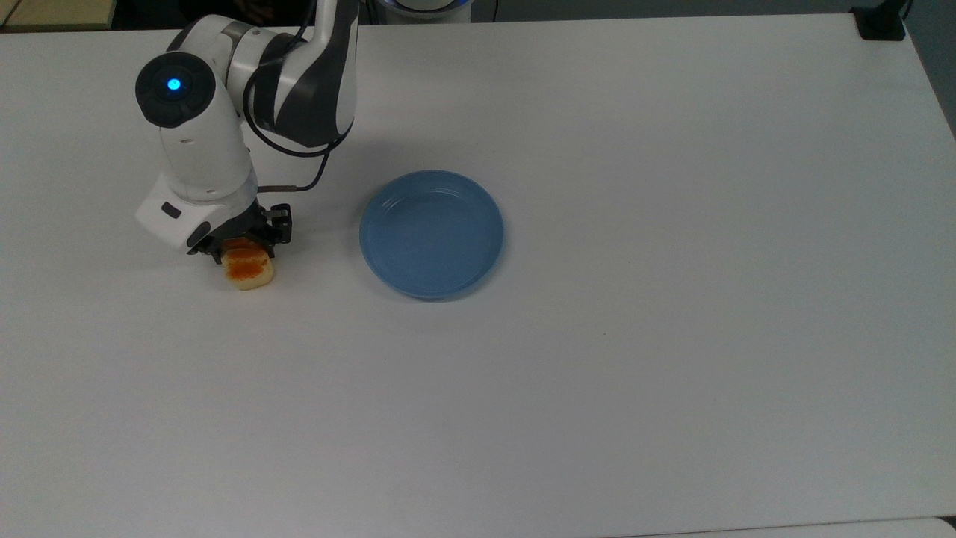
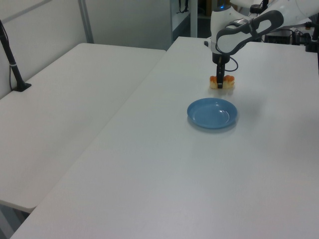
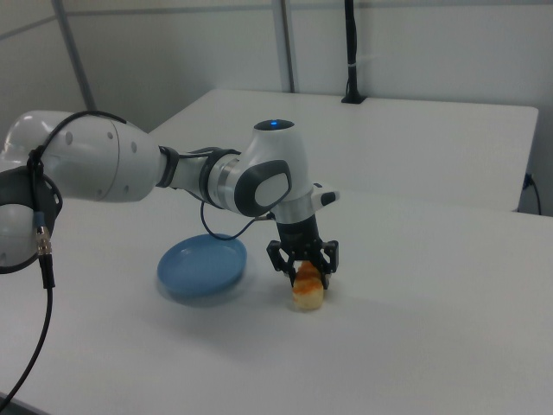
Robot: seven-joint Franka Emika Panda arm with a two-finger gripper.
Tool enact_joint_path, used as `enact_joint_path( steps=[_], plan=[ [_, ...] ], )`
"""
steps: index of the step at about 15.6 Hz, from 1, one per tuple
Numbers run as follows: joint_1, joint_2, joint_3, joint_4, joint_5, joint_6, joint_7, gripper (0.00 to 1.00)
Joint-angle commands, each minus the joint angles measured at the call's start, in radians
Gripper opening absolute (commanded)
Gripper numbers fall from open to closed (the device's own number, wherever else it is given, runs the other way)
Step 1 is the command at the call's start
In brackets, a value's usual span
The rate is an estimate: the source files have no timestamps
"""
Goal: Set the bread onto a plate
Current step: 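Carry the bread roll over the blue plate and lower it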
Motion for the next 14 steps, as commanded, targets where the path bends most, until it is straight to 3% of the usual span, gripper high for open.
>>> enact_joint_path(
  steps=[1,2,8,11,14],
  plan=[
    [-0.002,-0.024,0.022,-0.020,0.012,-0.005,-0.005,0.45],
    [-0.004,-0.036,0.028,-0.018,0.014,-0.031,-0.004,0.41],
    [0.020,-0.179,0.060,-0.012,0.017,-0.258,0.043,0.41],
    [0.051,-0.242,0.104,-0.009,0.021,-0.335,0.164,0.41],
    [0.131,-0.257,0.131,-0.009,0.021,-0.347,0.348,0.41]
  ],
)
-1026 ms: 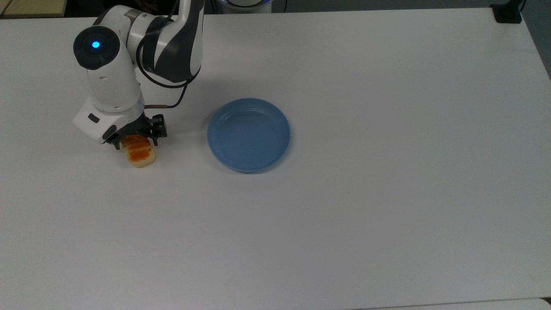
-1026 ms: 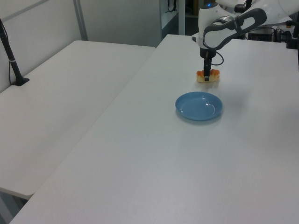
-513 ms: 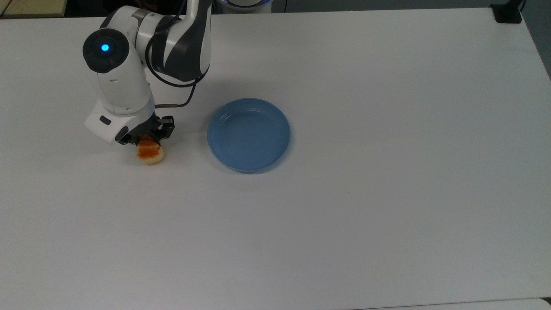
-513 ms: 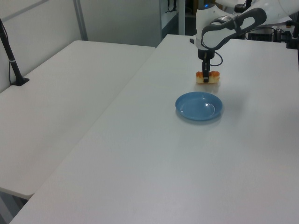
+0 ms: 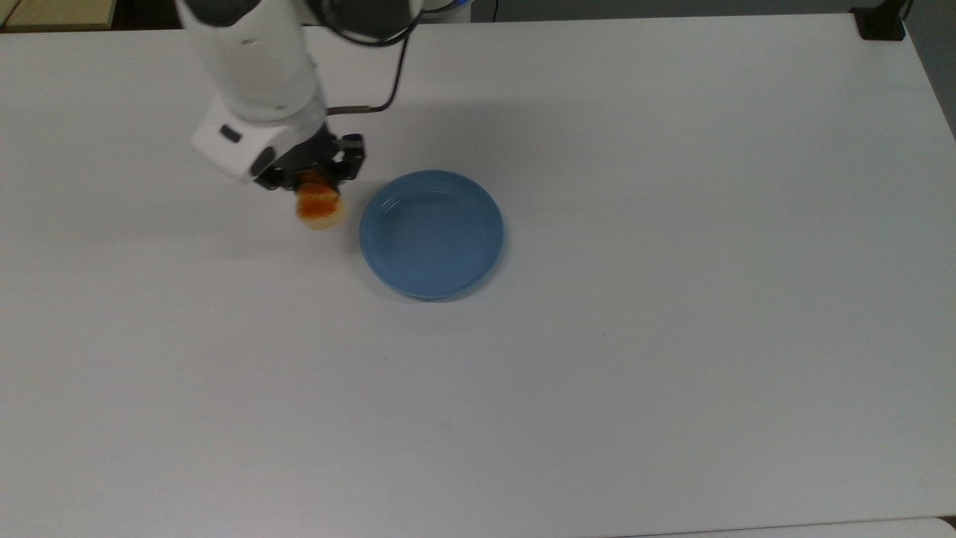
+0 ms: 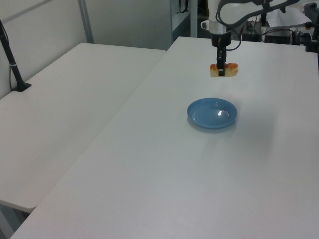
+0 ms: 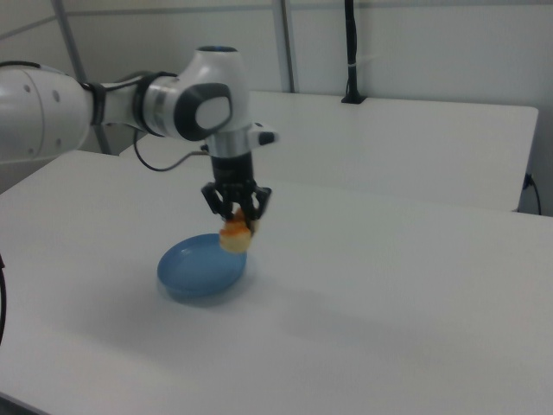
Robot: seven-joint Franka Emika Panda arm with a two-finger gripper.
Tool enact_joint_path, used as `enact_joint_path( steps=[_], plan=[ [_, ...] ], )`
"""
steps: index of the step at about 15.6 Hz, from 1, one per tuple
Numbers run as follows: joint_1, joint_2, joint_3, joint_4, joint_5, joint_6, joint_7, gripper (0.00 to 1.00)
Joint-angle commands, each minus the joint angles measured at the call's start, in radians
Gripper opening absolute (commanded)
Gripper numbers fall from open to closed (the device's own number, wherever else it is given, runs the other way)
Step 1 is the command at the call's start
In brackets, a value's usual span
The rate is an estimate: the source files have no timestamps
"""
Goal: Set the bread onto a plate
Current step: 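Carry the bread roll over the blue plate and lower it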
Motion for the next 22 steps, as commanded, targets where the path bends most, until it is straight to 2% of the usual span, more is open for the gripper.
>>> enact_joint_path(
  steps=[1,3,6,12,18,22],
  plan=[
    [0.109,-0.035,0.015,-0.034,0.015,-0.012,0.223,0.41],
    [0.155,-0.029,0.019,-0.038,0.015,-0.006,0.305,0.41],
    [0.186,-0.006,0.022,-0.043,0.014,-0.002,0.345,0.41],
    [0.180,0.028,0.021,-0.043,0.002,0.005,0.354,0.41],
    [0.189,0.077,0.021,-0.081,-0.055,0.142,0.444,0.41],
    [0.188,0.079,0.021,-0.089,-0.068,0.158,0.460,0.41]
  ],
)
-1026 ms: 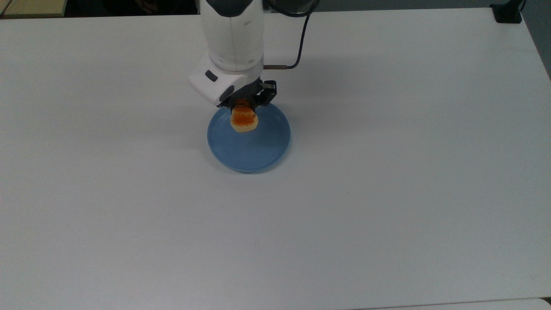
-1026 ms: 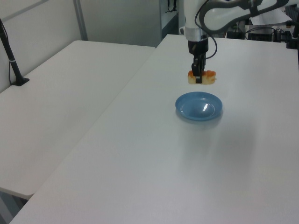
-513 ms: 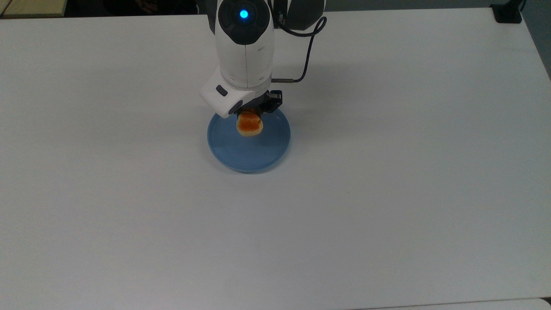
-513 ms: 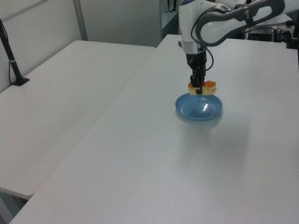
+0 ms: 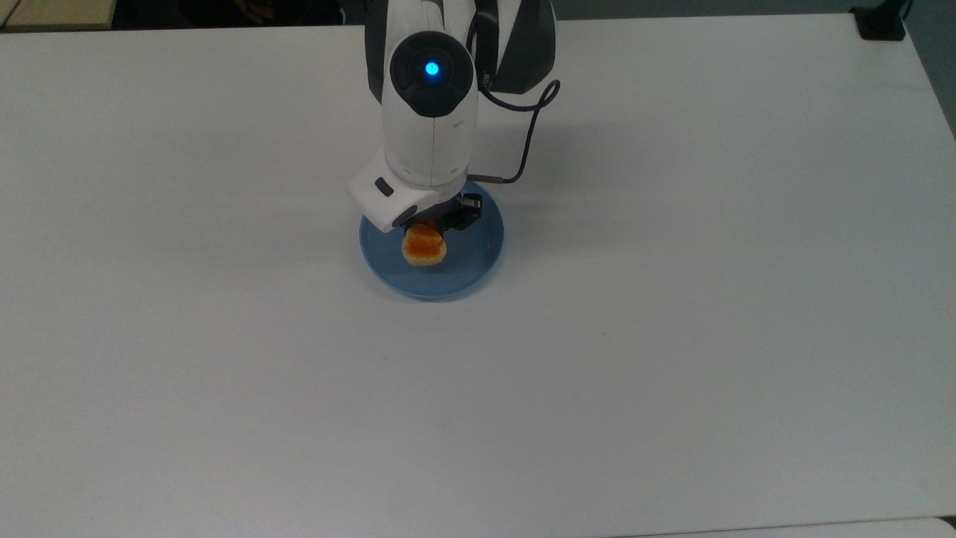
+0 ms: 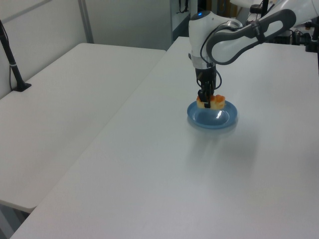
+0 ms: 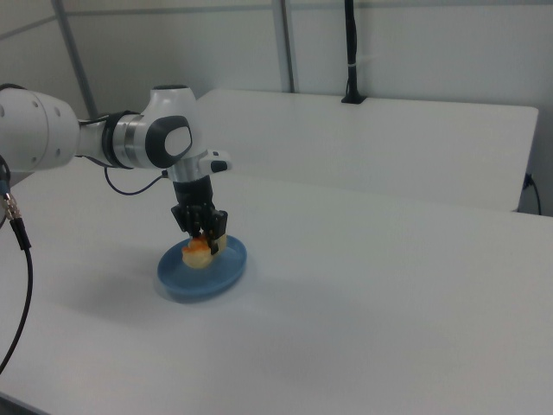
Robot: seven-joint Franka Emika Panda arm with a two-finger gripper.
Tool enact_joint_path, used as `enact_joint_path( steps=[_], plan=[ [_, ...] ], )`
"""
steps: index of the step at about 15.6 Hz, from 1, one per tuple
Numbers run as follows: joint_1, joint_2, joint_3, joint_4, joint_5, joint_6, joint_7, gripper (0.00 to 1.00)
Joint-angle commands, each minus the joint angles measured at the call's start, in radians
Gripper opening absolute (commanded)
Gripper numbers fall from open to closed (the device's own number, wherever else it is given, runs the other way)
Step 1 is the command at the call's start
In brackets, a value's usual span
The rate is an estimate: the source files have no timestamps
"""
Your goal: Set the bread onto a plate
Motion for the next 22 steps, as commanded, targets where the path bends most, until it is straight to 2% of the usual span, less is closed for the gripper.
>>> enact_joint_path(
  steps=[1,4,5,7,9,14,18,22],
  plan=[
    [0.010,-0.023,-0.005,-0.031,-0.019,0.026,0.031,0.41],
    [0.010,-0.022,-0.005,-0.034,-0.022,0.024,0.031,0.46],
    [0.010,-0.022,-0.005,-0.038,-0.030,0.021,0.033,0.58],
    [0.010,-0.022,-0.005,-0.038,-0.044,0.021,0.060,0.73],
    [0.012,-0.022,-0.005,-0.038,-0.071,0.021,0.088,0.76],
    [0.012,-0.031,-0.005,-0.038,-0.075,0.012,0.088,0.78],
    [-0.014,-0.138,-0.006,-0.026,-0.064,-0.060,0.082,0.84],
    [-0.060,-0.259,-0.011,0.034,-0.062,-0.164,0.050,1.00]
  ],
)
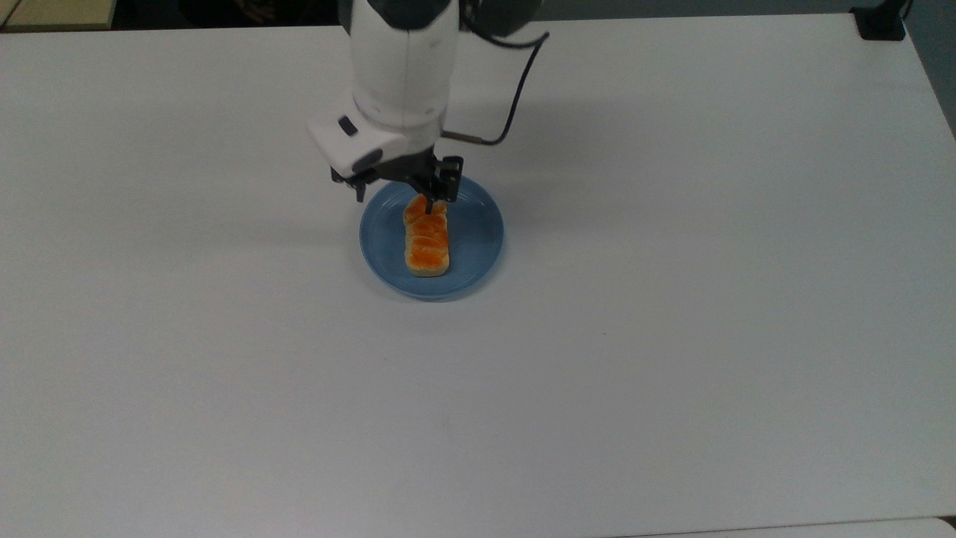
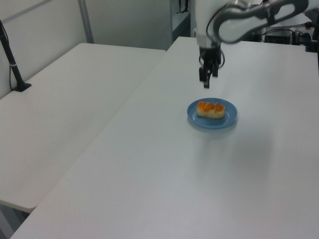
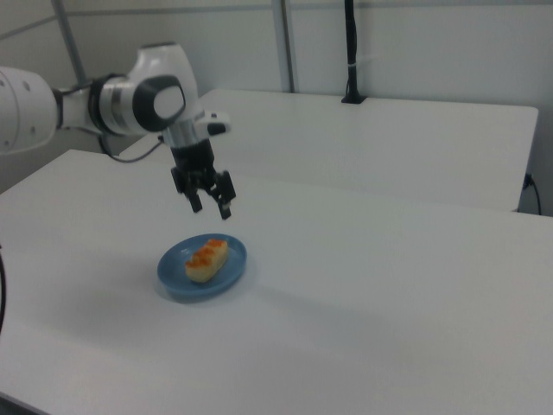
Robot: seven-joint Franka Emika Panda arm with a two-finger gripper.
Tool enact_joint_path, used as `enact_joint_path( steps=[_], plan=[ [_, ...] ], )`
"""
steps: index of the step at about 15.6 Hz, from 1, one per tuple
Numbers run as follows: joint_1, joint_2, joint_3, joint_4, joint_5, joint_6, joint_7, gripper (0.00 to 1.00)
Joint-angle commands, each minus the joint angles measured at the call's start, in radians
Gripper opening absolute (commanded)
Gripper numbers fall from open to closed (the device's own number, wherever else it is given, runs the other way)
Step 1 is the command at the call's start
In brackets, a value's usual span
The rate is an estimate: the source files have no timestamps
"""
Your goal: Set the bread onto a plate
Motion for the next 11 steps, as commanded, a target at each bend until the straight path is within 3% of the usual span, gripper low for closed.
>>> enact_joint_path(
  steps=[1,7,11],
  plan=[
    [-0.033,-0.144,-0.009,0.026,-0.008,-0.122,-0.046,1.00],
    [-0.086,-0.275,-0.034,0.170,0.017,-0.419,-0.275,1.00],
    [-0.086,-0.339,-0.051,0.170,0.037,-0.530,-0.350,1.00]
  ],
)
